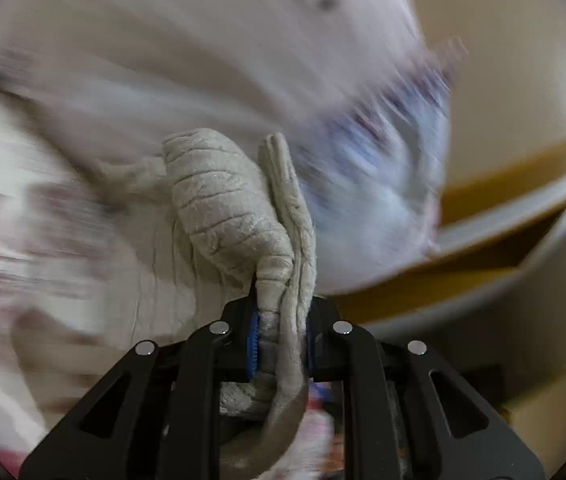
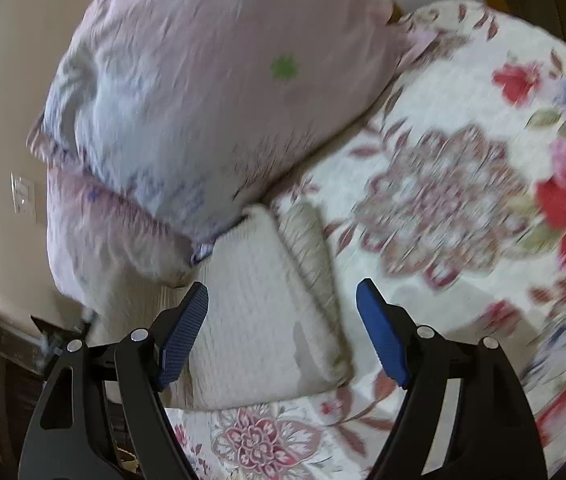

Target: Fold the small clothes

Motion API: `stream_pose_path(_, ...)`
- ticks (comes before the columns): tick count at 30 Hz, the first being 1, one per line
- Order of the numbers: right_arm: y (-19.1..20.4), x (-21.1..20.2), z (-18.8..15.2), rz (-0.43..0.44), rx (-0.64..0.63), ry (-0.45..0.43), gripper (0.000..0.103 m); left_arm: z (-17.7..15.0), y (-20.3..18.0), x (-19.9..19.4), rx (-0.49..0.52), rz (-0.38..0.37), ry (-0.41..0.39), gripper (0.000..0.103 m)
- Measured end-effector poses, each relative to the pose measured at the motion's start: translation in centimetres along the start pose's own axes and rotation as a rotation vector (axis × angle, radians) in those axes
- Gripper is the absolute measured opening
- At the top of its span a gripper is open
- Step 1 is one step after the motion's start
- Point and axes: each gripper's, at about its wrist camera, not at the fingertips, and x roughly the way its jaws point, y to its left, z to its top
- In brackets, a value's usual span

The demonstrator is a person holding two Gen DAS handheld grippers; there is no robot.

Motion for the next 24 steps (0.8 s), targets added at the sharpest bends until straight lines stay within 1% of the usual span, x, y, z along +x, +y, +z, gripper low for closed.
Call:
stream_pose_path(1,-0.2,-0.4,0.6,-0.005,-0.003,-0.012,0.078,-0.7,-1.5,3.9,0.000,-0.035,0.044,0.019)
stream_pose_path(2,-0.4,-0.7,1.2,-0.012,-0.010,-0.019,0.078,-1.4,-2.2,6.5,-0.002,-0.049,0.075,0.028)
stream_pose_path(4,-0.8,-0.6,2.0,-0.021,-0.016,-0.009,0.079,-2.6,-2.7,11.5,-0.031,-0.072,0.184,0.039)
stream_pose_path(5,-1.2,-0.3,2.5,-0.021,-0.003,0.009,0.082,-3.3,-2.2,13.0,-0.091,-0.081,0.239,0.041)
stream_pose_path(6,-1.5,-0.2,2.8,-0.018,0.010,0.025,0.088,-3.7,-1.7,12.8,-0.118,-0.099,0.243,0.045)
stream_pose_path(7,-1.9,0.1,3.2,-0.004,0.032,0.048,0.092,-3.7,-1.5,12.1,-0.112,-0.106,0.226,0.063)
stream_pose_path(8,-2.3,0.5,3.5,0.008,0.049,0.067,0.094,-3.5,-1.2,10.3,-0.065,-0.069,0.171,0.079)
stream_pose_path(9,-2.5,1.0,3.7,0.011,0.057,0.088,0.097,-3.2,-0.7,8.1,-0.003,0.009,0.096,0.084)
stream_pose_path(10,-2.6,1.6,3.9,0.019,0.063,0.115,0.097,-2.9,0.0,6.2,0.054,0.097,0.047,0.087)
stream_pose_path(11,-2.7,2.8,4.1,0.040,0.070,0.156,0.097,-2.6,0.9,5.4,0.079,0.189,0.038,0.087)
stream_pose_path(12,-2.6,3.9,4.2,0.051,0.071,0.192,0.097,-2.3,2.1,4.5,0.078,0.270,0.050,0.087)
stream_pose_path(13,-2.4,5.0,4.3,0.056,0.068,0.221,0.097,-2.2,3.5,4.2,0.060,0.330,0.078,0.087)
stream_pose_path(14,-2.2,6.1,4.4,0.059,0.063,0.246,0.097,-2.3,4.7,4.3,0.045,0.368,0.110,0.087)
stream_pose_path(16,-1.5,8.4,4.2,0.055,0.048,0.301,0.097,-2.9,6.2,5.1,0.052,0.438,0.171,0.087)
stream_pose_path(19,-0.6,11.2,3.4,0.033,0.027,0.359,0.097,-4.6,6.8,6.7,0.112,0.487,0.239,0.087)
stream_pose_path(20,-0.3,11.4,3.1,0.030,0.013,0.353,0.095,-5.2,6.9,7.5,0.142,0.506,0.258,0.087)
stream_pose_path(21,0.2,11.4,2.7,0.029,-0.017,0.335,0.073,-5.6,6.7,7.9,0.174,0.512,0.248,0.090)
stream_pose_path(22,0.4,11.7,2.3,0.024,-0.029,0.343,0.044,-6.0,6.2,8.6,0.216,0.502,0.240,0.085)
stream_pose_path(23,0.6,12.0,2.0,0.003,-0.038,0.353,0.038,-6.2,6.0,9.3,0.221,0.479,0.254,0.062)
stream_pose_path(24,0.7,11.8,1.4,0.004,-0.043,0.338,0.033,-6.4,5.8,9.8,0.219,0.475,0.261,0.060)
